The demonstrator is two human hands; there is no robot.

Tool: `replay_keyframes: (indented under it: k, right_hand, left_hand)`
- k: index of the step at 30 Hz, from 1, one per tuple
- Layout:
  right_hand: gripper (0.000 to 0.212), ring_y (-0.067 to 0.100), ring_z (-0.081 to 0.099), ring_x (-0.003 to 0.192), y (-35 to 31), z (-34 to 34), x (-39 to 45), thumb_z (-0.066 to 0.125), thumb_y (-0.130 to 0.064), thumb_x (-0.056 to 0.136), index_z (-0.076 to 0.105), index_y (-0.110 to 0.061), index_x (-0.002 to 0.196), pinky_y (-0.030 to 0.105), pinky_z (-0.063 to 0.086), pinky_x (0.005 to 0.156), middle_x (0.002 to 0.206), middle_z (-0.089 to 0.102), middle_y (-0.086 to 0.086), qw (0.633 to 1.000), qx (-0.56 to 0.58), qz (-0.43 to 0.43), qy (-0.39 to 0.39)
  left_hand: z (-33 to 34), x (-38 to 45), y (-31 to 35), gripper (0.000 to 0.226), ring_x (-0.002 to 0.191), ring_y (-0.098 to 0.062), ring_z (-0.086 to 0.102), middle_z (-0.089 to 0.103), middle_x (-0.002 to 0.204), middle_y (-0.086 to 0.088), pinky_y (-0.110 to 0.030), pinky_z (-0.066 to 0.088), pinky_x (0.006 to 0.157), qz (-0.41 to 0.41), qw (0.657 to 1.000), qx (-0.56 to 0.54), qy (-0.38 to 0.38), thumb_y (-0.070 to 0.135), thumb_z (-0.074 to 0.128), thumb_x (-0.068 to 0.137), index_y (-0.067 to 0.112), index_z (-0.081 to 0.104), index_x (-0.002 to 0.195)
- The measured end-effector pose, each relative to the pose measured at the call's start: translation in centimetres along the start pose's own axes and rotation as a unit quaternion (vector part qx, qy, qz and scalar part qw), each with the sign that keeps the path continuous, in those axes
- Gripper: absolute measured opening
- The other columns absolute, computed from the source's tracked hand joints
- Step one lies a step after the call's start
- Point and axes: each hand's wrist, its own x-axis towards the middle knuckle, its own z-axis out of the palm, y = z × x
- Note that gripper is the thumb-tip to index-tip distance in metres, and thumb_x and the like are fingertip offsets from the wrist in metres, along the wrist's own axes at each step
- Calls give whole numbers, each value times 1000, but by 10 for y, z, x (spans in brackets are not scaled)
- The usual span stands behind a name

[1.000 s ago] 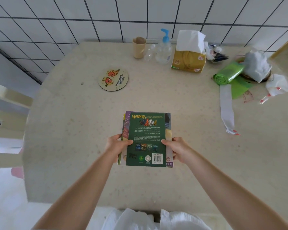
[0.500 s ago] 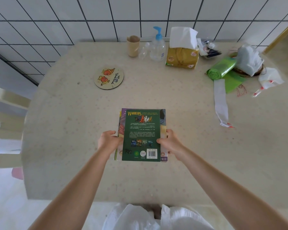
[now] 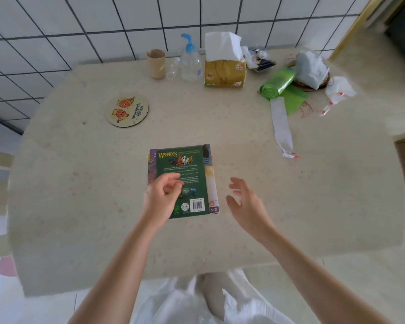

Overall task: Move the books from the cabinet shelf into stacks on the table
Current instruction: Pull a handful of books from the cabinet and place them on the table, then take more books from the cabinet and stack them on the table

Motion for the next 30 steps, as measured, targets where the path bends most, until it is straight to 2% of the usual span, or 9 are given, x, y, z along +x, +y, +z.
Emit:
replay_keyframes:
  k: [5,9,11,12,14,17,21,25,30]
  right_hand:
    - [38,25,63,110,20,12,-48,56,-9,91,53,-8,128,32,46,92,113,68,8,997,-12,12,76]
    - [37,25,62,109,27,32,-112,54,-13,92,51,-11,129,36,47,93,115,67,6,987,-17,63,148]
    - [37,24,61,111,43,51,-214,52,-16,93,50,-14,130,38,47,94,118,65,2,948,20,185,257]
    - [36,22,60,111,48,57,-218,52,-18,94,50,-16,130,39,47,94,119,64,0,951,13,186,246]
    - [35,21,61,109,72,70,-299,52,-20,93,51,-18,128,40,48,92,117,64,-2,905,14,263,334]
    - [29,22,67,99,80,74,-301,56,-13,90,58,-14,119,35,52,83,108,68,1,901,8,254,352]
    - [28,16,66,96,72,74,-322,55,-10,91,61,-12,119,19,41,78,107,69,2,882,23,282,378]
    - [29,18,67,94,91,107,-423,56,-9,90,61,-10,119,24,45,80,103,70,4,798,79,370,470]
    - [28,18,64,96,107,155,-540,56,-9,90,60,-9,118,21,41,81,104,68,3,718,121,442,524]
  left_hand:
    - [29,-32,-4,15,81,-4,69,74,83,7,-23,55,78,64,996,11,-65,10,62,90,19,68,100]
    - [35,-66,-4,16,77,0,65,71,84,8,-6,47,70,132,976,77,-153,13,62,91,18,69,105]
    - [54,-126,2,19,82,0,64,70,89,9,-16,53,75,238,897,165,-335,17,59,93,23,67,110]
    - [51,-125,-2,20,83,-3,64,70,90,8,-23,55,77,246,889,170,-345,18,59,93,23,67,110]
    - [81,-182,2,20,83,-9,66,72,91,5,-32,55,80,312,811,204,-451,17,61,91,21,67,109]
    - [78,-183,-3,22,79,-9,66,71,86,8,-32,54,80,321,814,204,-439,15,63,87,21,68,108]
    - [77,-188,-7,25,70,-1,61,67,80,11,-22,52,76,326,809,206,-443,11,65,86,21,69,108]
    - [102,-264,-10,24,70,8,62,71,79,10,-7,47,68,374,737,207,-523,10,67,85,24,69,105]
    - [134,-367,-29,24,73,-4,67,73,79,5,-28,57,73,410,667,205,-588,8,67,85,23,69,104]
